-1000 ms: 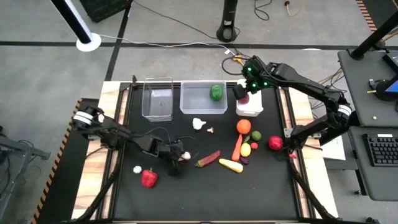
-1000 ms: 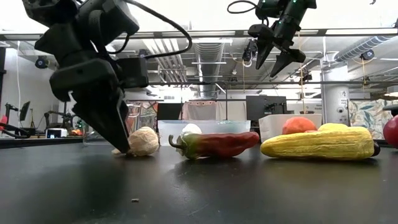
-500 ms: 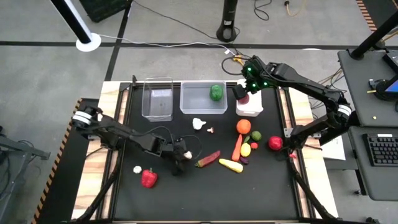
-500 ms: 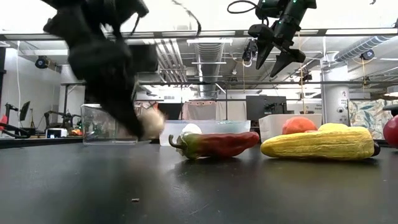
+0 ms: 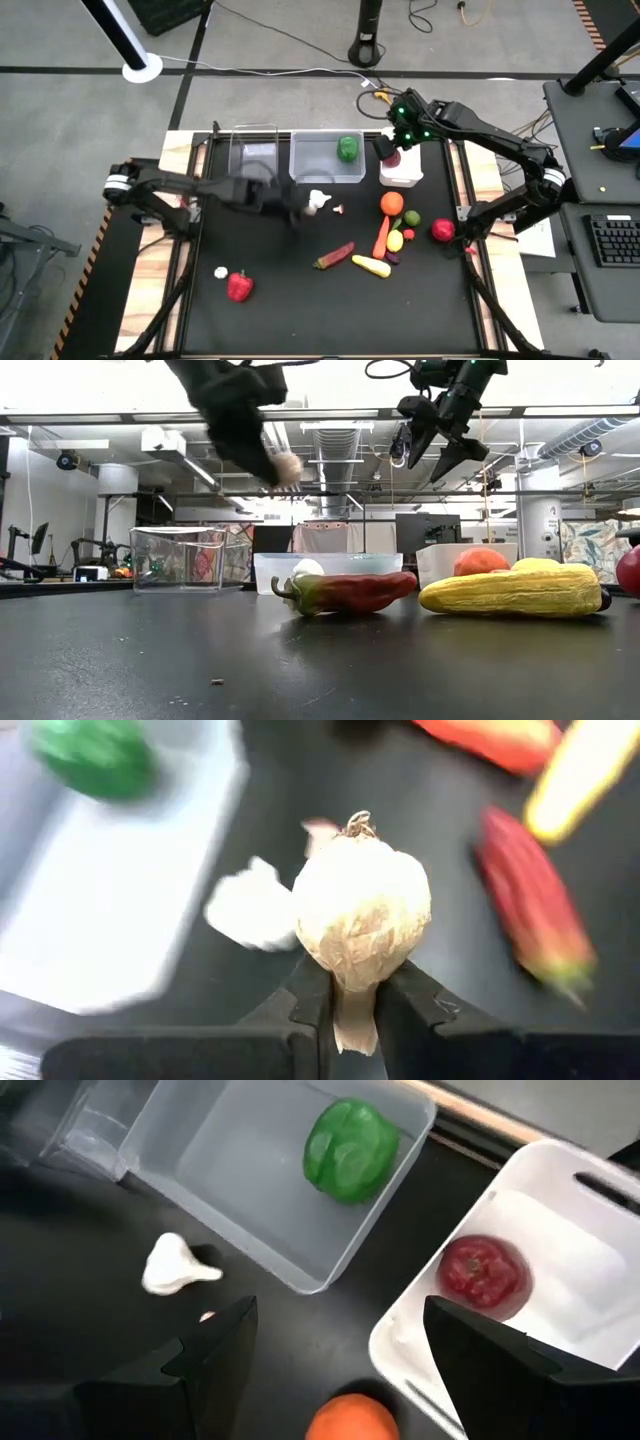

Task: Sort produce into baskets
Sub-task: Put the middle white garlic into the transparent bin

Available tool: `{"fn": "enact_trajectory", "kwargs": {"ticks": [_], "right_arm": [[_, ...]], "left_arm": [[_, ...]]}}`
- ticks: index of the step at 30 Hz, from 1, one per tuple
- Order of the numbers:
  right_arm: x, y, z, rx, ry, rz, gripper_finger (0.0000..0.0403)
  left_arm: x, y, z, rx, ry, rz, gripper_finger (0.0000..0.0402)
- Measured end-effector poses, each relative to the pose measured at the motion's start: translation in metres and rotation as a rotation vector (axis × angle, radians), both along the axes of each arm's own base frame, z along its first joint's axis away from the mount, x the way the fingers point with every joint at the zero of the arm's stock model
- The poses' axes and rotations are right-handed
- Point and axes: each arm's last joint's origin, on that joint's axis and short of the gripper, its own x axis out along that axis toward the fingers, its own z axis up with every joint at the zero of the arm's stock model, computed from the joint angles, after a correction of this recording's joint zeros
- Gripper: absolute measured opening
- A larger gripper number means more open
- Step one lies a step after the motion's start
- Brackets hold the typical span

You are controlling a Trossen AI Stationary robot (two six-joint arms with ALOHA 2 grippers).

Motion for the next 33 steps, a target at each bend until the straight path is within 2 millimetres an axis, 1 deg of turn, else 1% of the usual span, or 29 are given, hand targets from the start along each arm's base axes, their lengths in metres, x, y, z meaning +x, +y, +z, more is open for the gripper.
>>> {"fn": "enact_trajectory", "kwargs": {"ticks": [3,7,10,12,15,19,22,27,30,33], "right_arm": [[-0.004,0.003,0.002,0.016,0.01,-0.006,0.0276],[-0.01,0.007,0.006,0.021,0.014,-0.011,0.0276],[-0.014,0.01,0.011,0.012,-0.007,-0.02,0.0276],[-0.016,0.011,0.013,0.01,-0.016,-0.028,0.0276],[-0.017,0.012,0.015,0.007,-0.023,-0.031,0.0276],[-0.018,0.013,0.016,0.006,-0.025,-0.031,0.0276],[-0.018,0.013,0.016,0.006,-0.025,-0.031,0.0276],[-0.018,0.013,0.016,0.005,-0.025,-0.031,0.0276],[-0.018,0.013,0.016,0.005,-0.025,-0.03,0.0276],[-0.018,0.013,0.016,0.003,-0.024,-0.03,0.0276]], "left_arm": [[0.001,0.04,0.016,0.028,-0.036,0.083,0.0039],[-0.003,0.097,0.036,0.003,-0.103,0.186,0.0038],[-0.003,0.133,0.04,-0.055,-0.118,0.239,0.0038],[0.002,0.15,0.04,-0.109,-0.114,0.273,0.0038],[0.016,0.164,0.039,-0.146,-0.069,0.295,0.0038],[0.035,0.18,0.024,-0.175,0.071,0.292,0.0038],[0.041,0.192,0.009,-0.203,0.172,0.306,0.0038],[0.044,0.208,-0.018,-0.241,0.346,0.341,0.0038],[0.046,0.215,-0.028,-0.21,0.417,0.358,0.0038],[0.053,0.221,-0.034,-0.196,0.433,0.339,0.0042]]}}
